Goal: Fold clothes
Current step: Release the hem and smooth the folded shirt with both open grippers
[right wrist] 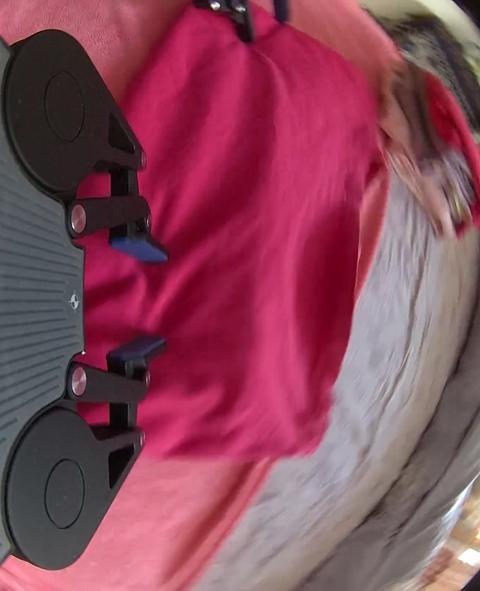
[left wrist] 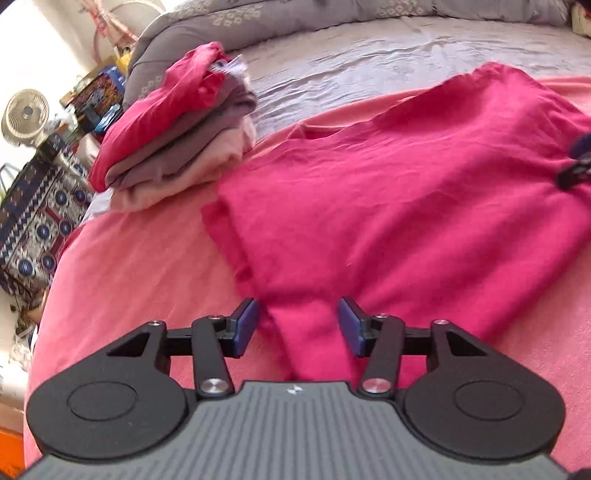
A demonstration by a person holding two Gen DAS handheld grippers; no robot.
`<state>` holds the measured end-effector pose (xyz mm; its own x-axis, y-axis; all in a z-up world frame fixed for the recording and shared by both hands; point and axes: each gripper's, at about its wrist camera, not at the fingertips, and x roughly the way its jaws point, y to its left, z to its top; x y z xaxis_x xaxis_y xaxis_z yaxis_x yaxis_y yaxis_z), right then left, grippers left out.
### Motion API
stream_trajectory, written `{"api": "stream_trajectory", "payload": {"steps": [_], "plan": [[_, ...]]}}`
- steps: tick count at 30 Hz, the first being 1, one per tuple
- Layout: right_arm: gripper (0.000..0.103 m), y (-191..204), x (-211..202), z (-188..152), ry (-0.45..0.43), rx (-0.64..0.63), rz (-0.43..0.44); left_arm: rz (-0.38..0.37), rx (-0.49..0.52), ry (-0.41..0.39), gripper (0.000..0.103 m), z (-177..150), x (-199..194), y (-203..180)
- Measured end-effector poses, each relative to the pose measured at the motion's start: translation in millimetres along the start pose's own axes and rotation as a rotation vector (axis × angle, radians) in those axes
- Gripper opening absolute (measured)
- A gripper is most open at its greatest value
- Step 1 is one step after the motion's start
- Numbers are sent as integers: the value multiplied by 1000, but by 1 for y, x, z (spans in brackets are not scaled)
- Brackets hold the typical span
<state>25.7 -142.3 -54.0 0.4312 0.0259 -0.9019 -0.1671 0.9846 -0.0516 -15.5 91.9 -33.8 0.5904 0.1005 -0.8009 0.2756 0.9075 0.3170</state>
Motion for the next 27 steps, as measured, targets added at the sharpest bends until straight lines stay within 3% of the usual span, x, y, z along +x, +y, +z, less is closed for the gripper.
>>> {"api": "stream_trajectory", "payload": {"steps": [4,6,8,11,15,18,27], "plan": [[54,-45,-10,-8,75,50,-205,-24,-39,19,66,0,-7,18],[54,-48,-26,-10,47,-20,-222,-27,-56,23,63,7,-15,22],[54,-34,-35,-6,39,-105,-191,-49,-56,18,64,14,-23,18],[53,8,-29,1,100,-244,-104,-66,-28,42,65,20,-22,2],[58,62,-9,12,185,-387,-51,-62,3,123,68,17,-8,-15],[63,86,4,21,208,-433,-8,-51,17,133,68,13,-5,-19],[69,104,12,31,225,-511,-21,-80,-17,149,73,12,1,-11]]}}
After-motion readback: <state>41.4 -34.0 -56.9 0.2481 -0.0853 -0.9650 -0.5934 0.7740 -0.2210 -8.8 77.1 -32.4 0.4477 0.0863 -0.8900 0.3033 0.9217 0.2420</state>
